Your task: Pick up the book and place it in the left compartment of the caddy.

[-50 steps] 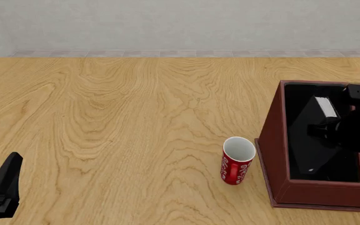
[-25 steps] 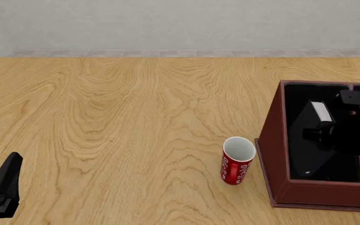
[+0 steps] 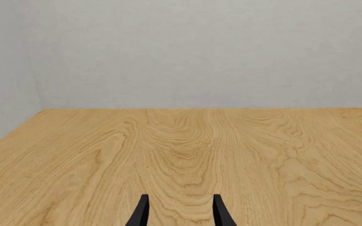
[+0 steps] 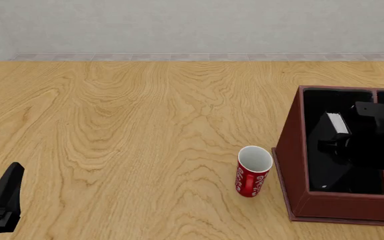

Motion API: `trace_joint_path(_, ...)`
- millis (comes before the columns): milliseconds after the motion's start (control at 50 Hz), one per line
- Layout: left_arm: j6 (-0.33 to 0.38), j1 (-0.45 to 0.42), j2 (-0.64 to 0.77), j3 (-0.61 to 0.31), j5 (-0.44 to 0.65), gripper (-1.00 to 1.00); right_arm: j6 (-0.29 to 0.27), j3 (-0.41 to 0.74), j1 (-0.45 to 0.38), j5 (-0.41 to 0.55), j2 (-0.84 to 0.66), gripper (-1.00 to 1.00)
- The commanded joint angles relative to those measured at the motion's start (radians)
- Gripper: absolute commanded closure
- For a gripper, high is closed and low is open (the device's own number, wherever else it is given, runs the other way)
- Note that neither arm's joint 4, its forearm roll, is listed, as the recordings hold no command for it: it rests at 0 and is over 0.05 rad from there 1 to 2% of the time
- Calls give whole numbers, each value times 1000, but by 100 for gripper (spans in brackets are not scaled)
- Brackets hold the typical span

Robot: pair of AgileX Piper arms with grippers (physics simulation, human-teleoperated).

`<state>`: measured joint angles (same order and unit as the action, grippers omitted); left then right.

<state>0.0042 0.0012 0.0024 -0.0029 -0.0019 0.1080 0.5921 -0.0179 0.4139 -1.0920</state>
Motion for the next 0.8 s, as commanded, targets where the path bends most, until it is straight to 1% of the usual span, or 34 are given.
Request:
trace_joint_path(20, 0, 0, 0, 0, 0, -100, 25, -12, -7, -40, -24, 100)
trace_joint_path(260, 0, 0, 0, 0, 0, -100, 29, -17, -10, -61, -45, 100)
trace_joint_path(500, 0, 0, 0, 0, 0, -100, 29, -2, -6, -45, -38, 100)
trace_joint_path(520, 0, 0, 0, 0, 0, -100, 31, -3, -8, -43, -37, -100)
trace_joint_path(800, 0, 0, 0, 0, 0, -100, 29, -2, -3, -32, -23, -100)
